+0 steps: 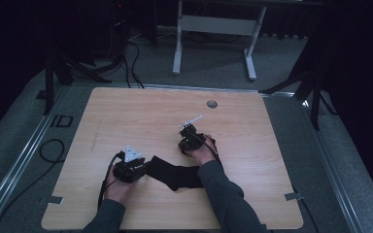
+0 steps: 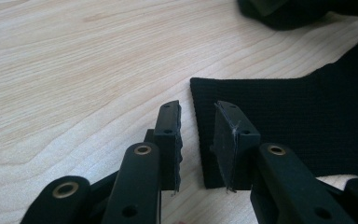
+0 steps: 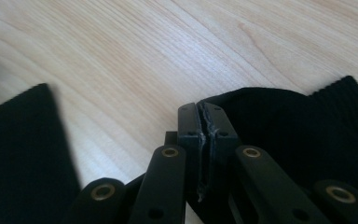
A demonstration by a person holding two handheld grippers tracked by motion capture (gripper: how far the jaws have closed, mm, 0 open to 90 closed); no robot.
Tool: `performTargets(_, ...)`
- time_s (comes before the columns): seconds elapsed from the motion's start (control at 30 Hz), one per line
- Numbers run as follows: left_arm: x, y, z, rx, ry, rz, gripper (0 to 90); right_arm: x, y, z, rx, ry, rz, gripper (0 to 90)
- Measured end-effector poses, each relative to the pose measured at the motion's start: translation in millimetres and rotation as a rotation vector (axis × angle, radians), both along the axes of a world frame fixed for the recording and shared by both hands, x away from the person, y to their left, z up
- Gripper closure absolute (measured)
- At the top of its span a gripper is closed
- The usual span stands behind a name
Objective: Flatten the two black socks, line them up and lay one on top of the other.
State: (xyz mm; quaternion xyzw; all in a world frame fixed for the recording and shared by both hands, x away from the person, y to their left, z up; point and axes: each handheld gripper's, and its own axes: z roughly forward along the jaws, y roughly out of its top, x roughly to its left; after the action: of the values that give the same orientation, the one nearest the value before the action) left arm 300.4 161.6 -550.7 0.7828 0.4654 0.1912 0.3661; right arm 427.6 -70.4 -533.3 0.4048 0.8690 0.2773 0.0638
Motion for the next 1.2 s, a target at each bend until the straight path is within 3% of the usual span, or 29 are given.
performTargets(0.17, -0.3, -1.5, -0.3, 0.009, 0.000, -0.005, 71.5, -4.0, -9.8, 10.4, 0.025, -0.021, 0.006, 86.6)
performTargets(0.37, 0.1, -1.3, -0.6, 0.010, 0.002, -0.004, 71.5, -4.9, -16.5, 18.2, 0.065, -0.005, 0.008, 86.4)
performTargets(0.4, 0.2, -1.3, -0.7, 0.010, 0.002, -0.004, 71.5, -5.3, -18.5, 19.3, 0.084, 0.015, 0.019, 86.1)
performTargets(0.57, -0.2, -1.2, -0.3, 0.009, 0.001, -0.003, 71.5, -6.9, -18.4, 15.0, 0.085, 0.039, 0.034, 85.9)
performTargets(0.9, 0.2, -2.1, -1.2, 0.007, 0.002, -0.004, 71.5, -15.3, -19.2, 16.4, 0.092, 0.029, 0.064, 85.0)
performTargets(1.07, 0.1, -2.7, -1.4, 0.009, 0.003, -0.005, 71.5, -18.1, -18.6, 7.5, 0.075, 0.051, 0.079, 84.6)
performTargets(1.2, 0.2, -2.7, -1.5, 0.010, 0.004, -0.005, 71.5, -21.5, -13.5, -8.2, 0.047, 0.081, 0.100, 84.0)
